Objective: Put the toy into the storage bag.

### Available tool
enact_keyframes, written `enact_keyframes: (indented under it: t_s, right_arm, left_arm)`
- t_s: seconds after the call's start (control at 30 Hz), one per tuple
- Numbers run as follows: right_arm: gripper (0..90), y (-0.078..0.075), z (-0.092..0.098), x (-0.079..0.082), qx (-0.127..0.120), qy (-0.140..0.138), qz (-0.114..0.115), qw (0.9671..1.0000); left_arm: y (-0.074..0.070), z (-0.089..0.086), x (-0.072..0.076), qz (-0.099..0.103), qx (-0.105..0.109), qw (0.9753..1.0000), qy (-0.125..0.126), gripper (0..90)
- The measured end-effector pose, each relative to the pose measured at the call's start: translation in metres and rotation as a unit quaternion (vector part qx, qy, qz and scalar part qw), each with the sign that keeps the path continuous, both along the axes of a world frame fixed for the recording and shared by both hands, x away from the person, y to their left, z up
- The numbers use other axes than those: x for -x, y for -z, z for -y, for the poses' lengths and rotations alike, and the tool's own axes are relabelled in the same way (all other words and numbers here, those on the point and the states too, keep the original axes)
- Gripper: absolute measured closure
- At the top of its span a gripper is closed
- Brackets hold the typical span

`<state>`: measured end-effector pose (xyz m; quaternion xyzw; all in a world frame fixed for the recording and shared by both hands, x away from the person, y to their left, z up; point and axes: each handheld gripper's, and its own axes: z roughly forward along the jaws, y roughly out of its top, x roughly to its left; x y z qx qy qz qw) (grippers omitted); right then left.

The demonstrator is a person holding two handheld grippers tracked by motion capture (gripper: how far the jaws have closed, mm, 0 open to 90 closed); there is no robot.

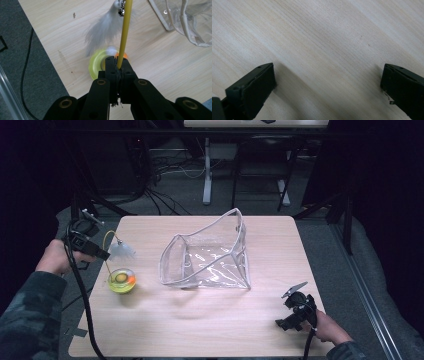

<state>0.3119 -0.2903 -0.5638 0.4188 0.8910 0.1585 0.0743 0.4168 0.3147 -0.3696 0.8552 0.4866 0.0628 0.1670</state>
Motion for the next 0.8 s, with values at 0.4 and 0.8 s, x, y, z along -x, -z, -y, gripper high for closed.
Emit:
enact_keyframes:
  t_s: [0.4,0.8]
  right_arm:
    - [0.0,0.0,0.0,0.0,0.002,-0.002,-0.001,1.0]
    - [0.0,0.0,0.0,0.0,0.002,-0.002,-0.002,1.0]
  left_arm:
    - [-0.016,0.006,-0.004,0.001,-0.007,0.9999,0.011,87.9]
    - [-0.035,0.014,-0.009,0.007,-0.014,0.9997,0.019,87.9]
